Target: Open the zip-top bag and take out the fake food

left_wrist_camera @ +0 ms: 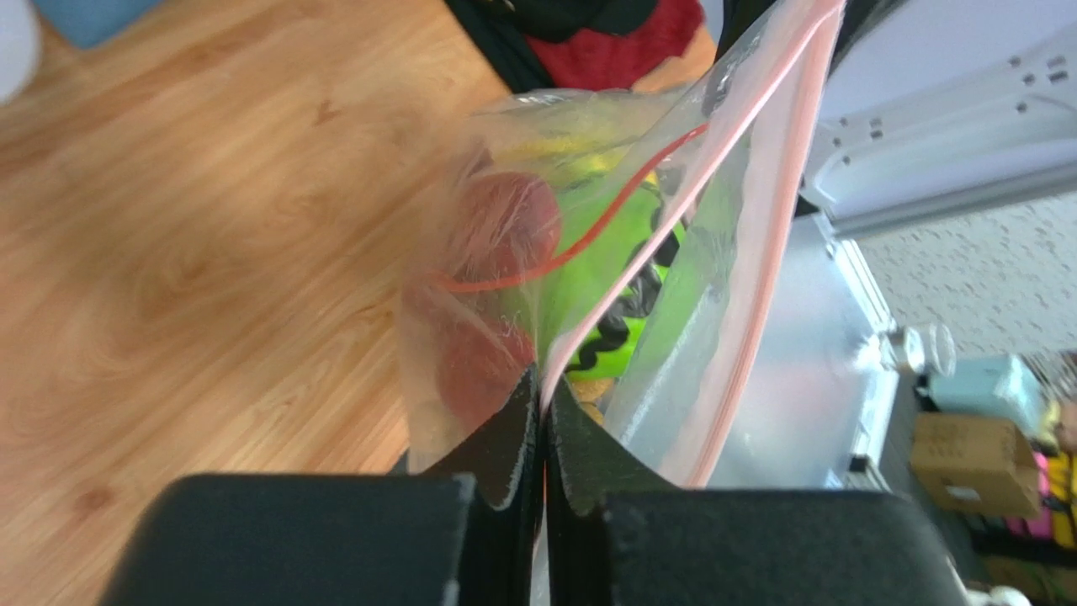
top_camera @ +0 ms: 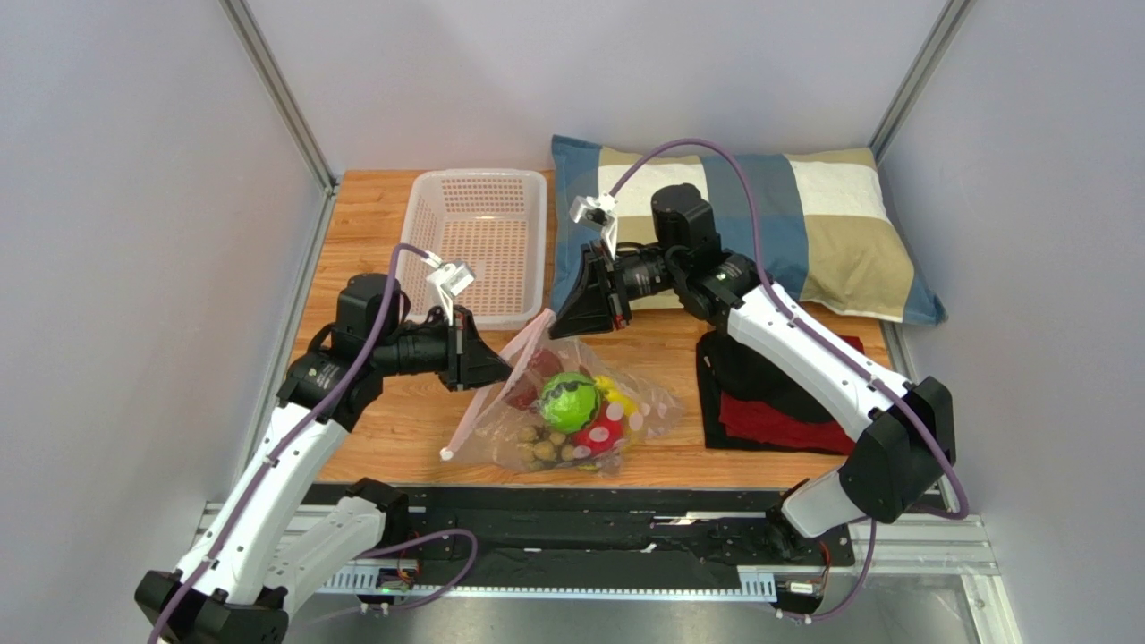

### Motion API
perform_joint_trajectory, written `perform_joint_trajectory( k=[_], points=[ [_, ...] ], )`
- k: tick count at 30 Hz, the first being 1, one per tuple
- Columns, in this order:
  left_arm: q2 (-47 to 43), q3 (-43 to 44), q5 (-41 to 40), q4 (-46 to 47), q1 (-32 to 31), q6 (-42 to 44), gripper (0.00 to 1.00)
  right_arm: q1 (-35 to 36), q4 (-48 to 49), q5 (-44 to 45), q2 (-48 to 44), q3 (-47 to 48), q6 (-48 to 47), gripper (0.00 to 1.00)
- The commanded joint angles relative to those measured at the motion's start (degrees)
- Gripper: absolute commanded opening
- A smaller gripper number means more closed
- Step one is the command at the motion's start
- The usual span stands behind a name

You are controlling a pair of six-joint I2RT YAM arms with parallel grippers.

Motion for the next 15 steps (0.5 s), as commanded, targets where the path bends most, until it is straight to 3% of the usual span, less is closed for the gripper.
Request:
perform_joint_trajectory(
  k=[1,3,4,5,7,11,15],
  points=[
    [-2.05,9.30,-10.36,-10.86,-0.25,-5.69,0.00,2.70,-3.60,10.03,2.26,7.41,2.14,0.27],
    [-2.85,15.69,-19.68,-17.13,-0.25,-7.19,0.00,4.45,-5.73,19.17,3.40,10.92,4.15,0.44],
    [-2.86,17.91,-22.85,-23.77,-0.25,-9.02,0.00,4.99,-9.66,23.82,3.67,12.25,5.21,0.70],
    [-2.86,19.93,-27.49,-26.45,-0.25,-10.00,0.00,5.60,-11.44,29.87,4.54,13.74,6.00,0.78],
    [-3.20,24.42,-29.55,-30.59,-0.25,-12.28,0.00,5.70,-16.60,32.90,5.42,17.94,7.66,1.00],
    [-5.14,24.71,-31.58,-29.74,-0.25,-16.50,0.00,6.48,-25.67,44.84,7.44,24.11,12.07,1.00],
    [-6.89,16.74,-29.57,-23.42,-0.25,-22.65,0.00,8.33,-34.73,49.00,8.68,29.31,12.51,1.00]
  ],
)
